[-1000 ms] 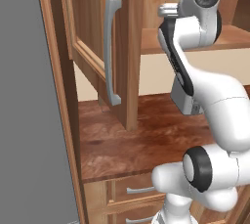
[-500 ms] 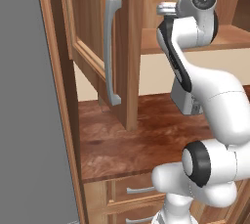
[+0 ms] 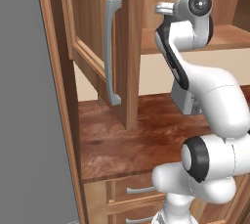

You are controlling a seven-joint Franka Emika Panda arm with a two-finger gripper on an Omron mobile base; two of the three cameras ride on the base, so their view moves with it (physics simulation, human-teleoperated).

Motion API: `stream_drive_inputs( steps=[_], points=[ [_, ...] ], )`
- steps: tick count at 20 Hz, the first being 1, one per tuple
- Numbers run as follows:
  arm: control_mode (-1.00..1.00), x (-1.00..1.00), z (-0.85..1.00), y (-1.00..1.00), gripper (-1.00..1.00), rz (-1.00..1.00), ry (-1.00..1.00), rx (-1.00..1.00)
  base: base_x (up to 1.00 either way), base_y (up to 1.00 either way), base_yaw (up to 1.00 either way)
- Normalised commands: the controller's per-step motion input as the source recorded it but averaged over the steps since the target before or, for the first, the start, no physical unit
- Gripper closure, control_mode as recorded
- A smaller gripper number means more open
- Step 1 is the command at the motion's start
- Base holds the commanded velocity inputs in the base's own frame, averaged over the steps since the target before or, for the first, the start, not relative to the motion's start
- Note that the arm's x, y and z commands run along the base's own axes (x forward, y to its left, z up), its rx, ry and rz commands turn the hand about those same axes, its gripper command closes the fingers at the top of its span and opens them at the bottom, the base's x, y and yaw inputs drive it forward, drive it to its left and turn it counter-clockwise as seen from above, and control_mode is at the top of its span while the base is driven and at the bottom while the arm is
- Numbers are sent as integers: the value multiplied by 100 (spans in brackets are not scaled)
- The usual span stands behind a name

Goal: Open the cabinet, pick the kettle from the cabinet, and place it in the sink.

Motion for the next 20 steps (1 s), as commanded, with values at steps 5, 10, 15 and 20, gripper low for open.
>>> stream_drive_inputs(
  steps=[5,10,15,20],
  points=[
    [-100,29,4,0,-100,0,0,0,0,0,0],
    [-100,26,15,0,-100,0,0,0,0,0,0],
    [-100,19,7,0,-100,0,0,0,0,0,0],
    [-100,19,-2,0,-100,0,0,2,0,0,0]
  ],
)
